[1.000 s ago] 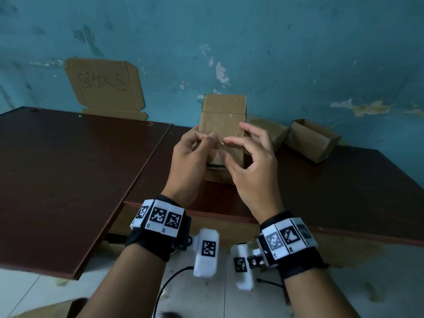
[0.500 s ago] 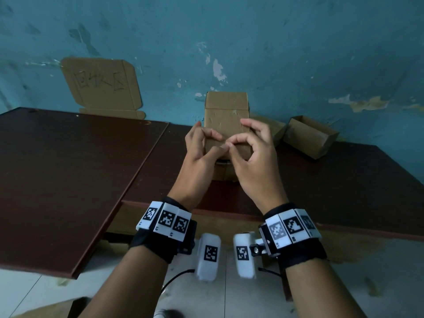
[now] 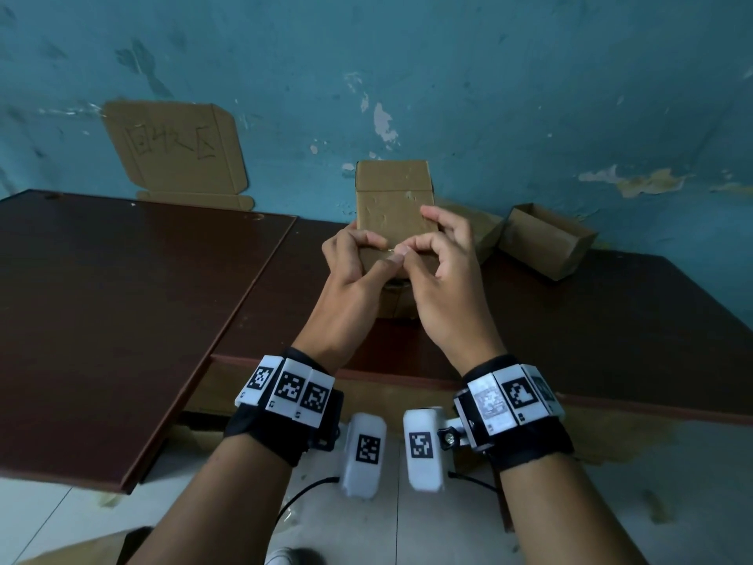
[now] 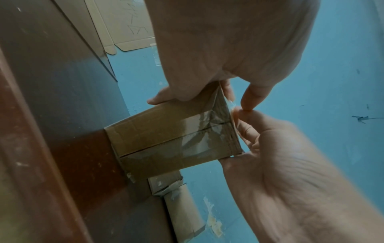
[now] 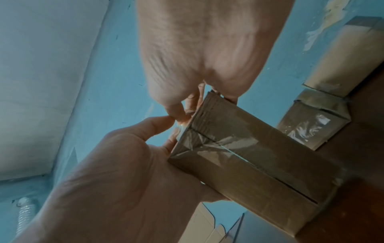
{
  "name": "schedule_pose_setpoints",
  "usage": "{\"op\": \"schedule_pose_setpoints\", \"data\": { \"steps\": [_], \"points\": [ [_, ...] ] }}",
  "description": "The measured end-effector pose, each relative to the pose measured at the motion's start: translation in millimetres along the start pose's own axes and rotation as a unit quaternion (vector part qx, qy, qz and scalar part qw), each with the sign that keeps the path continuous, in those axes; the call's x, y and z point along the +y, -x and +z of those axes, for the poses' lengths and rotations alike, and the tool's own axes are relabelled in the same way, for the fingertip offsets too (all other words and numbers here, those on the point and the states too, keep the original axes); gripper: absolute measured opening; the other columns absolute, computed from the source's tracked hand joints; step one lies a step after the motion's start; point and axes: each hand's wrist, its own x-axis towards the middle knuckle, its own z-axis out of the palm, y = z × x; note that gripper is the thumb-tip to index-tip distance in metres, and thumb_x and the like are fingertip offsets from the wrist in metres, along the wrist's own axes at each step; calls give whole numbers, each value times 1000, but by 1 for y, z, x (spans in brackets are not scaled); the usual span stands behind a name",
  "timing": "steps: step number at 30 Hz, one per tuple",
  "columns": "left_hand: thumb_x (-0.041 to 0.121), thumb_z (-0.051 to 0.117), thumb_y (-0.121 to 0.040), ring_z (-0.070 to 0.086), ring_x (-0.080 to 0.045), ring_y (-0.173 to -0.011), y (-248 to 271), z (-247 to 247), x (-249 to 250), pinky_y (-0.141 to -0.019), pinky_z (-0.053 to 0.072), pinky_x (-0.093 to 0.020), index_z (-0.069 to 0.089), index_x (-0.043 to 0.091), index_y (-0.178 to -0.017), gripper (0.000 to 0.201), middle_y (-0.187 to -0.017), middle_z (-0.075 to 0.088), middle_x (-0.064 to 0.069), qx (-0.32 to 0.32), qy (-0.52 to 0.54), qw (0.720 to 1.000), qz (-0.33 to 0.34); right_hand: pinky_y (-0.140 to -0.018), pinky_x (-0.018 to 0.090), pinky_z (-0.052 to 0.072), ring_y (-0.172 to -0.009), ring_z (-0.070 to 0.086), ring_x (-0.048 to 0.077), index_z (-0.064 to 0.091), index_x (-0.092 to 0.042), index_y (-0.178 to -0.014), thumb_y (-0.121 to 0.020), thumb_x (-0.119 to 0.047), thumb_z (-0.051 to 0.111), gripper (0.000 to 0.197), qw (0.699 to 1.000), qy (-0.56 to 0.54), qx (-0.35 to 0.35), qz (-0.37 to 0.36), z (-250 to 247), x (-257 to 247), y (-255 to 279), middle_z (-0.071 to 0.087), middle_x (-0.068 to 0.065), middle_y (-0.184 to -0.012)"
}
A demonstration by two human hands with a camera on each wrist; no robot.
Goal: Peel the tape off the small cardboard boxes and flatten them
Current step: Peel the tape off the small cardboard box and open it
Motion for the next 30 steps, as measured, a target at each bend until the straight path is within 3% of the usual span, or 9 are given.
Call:
{"op": "schedule_pose_setpoints", "data": {
  "steps": [4, 6, 10, 13, 16, 19, 23, 27, 30],
  "points": [
    [34, 65, -105, 61, -19, -130, 3, 4, 2, -113, 54, -47, 46, 28, -117, 24, -135, 41, 0, -1, 3, 1000, 14, -108, -3, 29, -144, 41, -1, 72, -14, -95, -106, -8, 68, 13, 1000, -11, -1, 7, 1, -2, -1, 47, -2, -153],
    [16, 67, -106, 63, -23, -133, 2, 4, 3, -109, 58, -40, 37, 26, -124, 37, -141, 45, -3, 24, 68, 997, 21, -110, -1, 29, -140, 44, -4, 70, -16, -94, -107, -9, 67, 15, 1000, -11, 8, 10, 0, 0, -2, 49, -2, -153],
    [17, 74, -87, 63, -32, -133, -4, -3, 1, -112, 56, -49, 44, 35, -124, 51, -142, 51, -10, 14, 80, 996, 43, -112, 2, 32, -130, 44, -23, 72, -13, -96, -108, -13, 67, 13, 1000, -14, 12, 15, -2, 1, -1, 54, -2, -151],
    [26, 72, -87, 56, -28, -132, -3, -2, -3, -114, 52, -51, 59, 39, -110, 30, -135, 46, -2, -9, -11, 998, 57, -109, 2, 35, -133, 48, -15, 74, -15, -98, -108, -14, 68, 12, 999, -28, 21, 24, -2, -2, 2, 54, -5, -151],
    [28, 73, -90, 61, -41, -128, -7, -4, -9, -110, 54, -59, 64, 36, -113, 25, -142, 52, -18, -29, 5, 997, 68, -122, 25, 43, -142, 51, -1, 76, -20, -94, -108, -18, 69, 15, 995, -74, 23, 55, -5, -4, 3, 54, -12, -151],
    [25, 75, -95, 65, -44, -123, -10, -7, -13, -103, 57, -51, 64, 30, -118, 26, -140, 56, -27, -35, 31, 995, 85, -126, 42, 43, -144, 51, 2, 76, -22, -87, -106, -20, 71, 20, 992, -106, 29, 68, -4, -6, 3, 55, -15, -150],
    [10, 73, -99, 62, -40, -133, -11, -9, -19, -116, 47, -65, 65, 28, -128, 35, -138, 63, -20, -57, 49, 991, 109, -126, 46, 42, -145, 52, 3, 76, -20, -83, -106, -25, 72, 24, 992, -99, 38, 64, -4, -5, 3, 57, -16, -150],
    [25, 81, -93, 41, -47, -153, -19, -13, -28, -120, 34, -75, 71, 25, -119, 28, -147, 62, -6, -62, 30, 991, 112, -123, 51, 46, -144, 54, 7, 74, -22, -82, -104, -31, 72, 24, 992, -97, 45, 62, -2, -1, 2, 56, -17, -149],
    [31, 81, -92, 46, -43, -151, -18, -11, -28, -119, 38, -73, 72, 27, -107, 18, -146, 61, -11, -43, 19, 991, 127, -121, 51, 48, -144, 54, 7, 76, -24, -82, -103, -32, 72, 23, 992, -101, 46, 60, -1, 0, 1, 57, -16, -149]
  ]
}}
